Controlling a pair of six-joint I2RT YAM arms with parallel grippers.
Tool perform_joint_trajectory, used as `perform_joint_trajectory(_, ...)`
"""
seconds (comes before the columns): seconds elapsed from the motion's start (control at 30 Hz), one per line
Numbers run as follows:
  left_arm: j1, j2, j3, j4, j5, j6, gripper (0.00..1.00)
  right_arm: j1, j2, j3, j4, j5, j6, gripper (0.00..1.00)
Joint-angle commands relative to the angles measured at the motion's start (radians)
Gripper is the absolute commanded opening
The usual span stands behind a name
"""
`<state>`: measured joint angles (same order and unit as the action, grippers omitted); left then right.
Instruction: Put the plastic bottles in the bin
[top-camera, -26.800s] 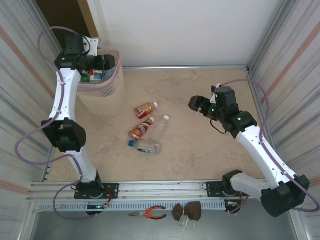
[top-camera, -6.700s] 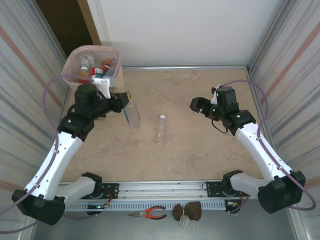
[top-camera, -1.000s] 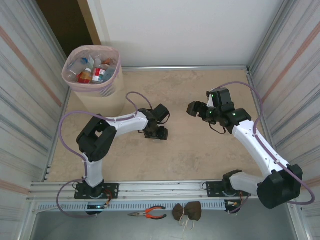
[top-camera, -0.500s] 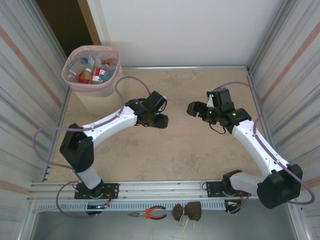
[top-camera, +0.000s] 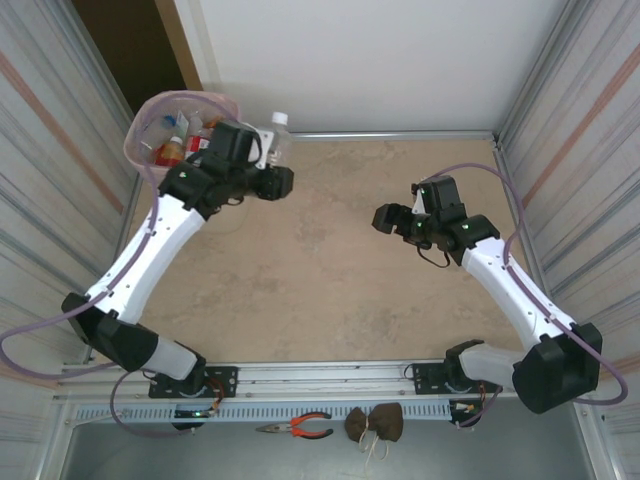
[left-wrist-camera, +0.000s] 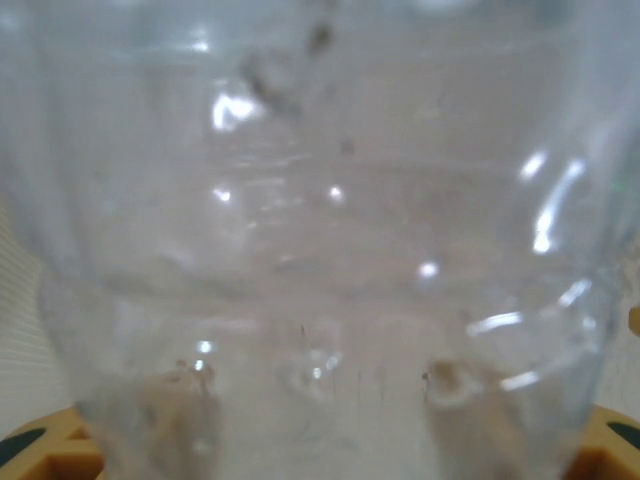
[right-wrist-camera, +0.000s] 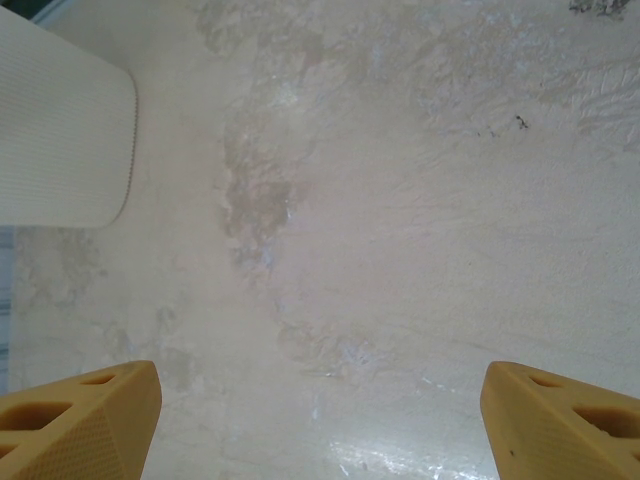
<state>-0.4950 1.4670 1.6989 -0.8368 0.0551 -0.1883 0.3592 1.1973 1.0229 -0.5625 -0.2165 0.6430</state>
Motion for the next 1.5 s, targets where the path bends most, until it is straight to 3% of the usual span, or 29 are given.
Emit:
perform_joint_trajectory(0.0, 0.051, 0.003, 0.109, -0.086, 0.057, 0.126, 0.53, 0.008, 0.004, 0.039, -0.008, -0.015, -0.008, 0.82)
perform_joint_trajectory(0.53, 0.373, 0.289, 0.607, -0.355, 0.155, 0.334, 0.54, 0.017, 0.017, 0.067, -0.015, 0.001, 0.003, 0.82)
perform_joint_trajectory(0.73, 0.436, 0.359, 0.603, -0.394, 0.199, 0.368, 0.54, 0.018, 0.035, 0.073, -0.019, -0.003, 0.004, 0.82)
perform_joint_trajectory(0.97, 0.458, 0.387, 0.532, -0.394, 0.163, 0.385, 0.55, 0.019, 0.032, 0.068, -0.022, -0.001, 0.004, 0.82)
perform_joint_trajectory(1.47, 0.477, 0.347, 0.506, -0.368, 0.200, 0.362, 0.76, 0.020, 0.022, 0.062, -0.017, 0.000, 0.003, 0.82)
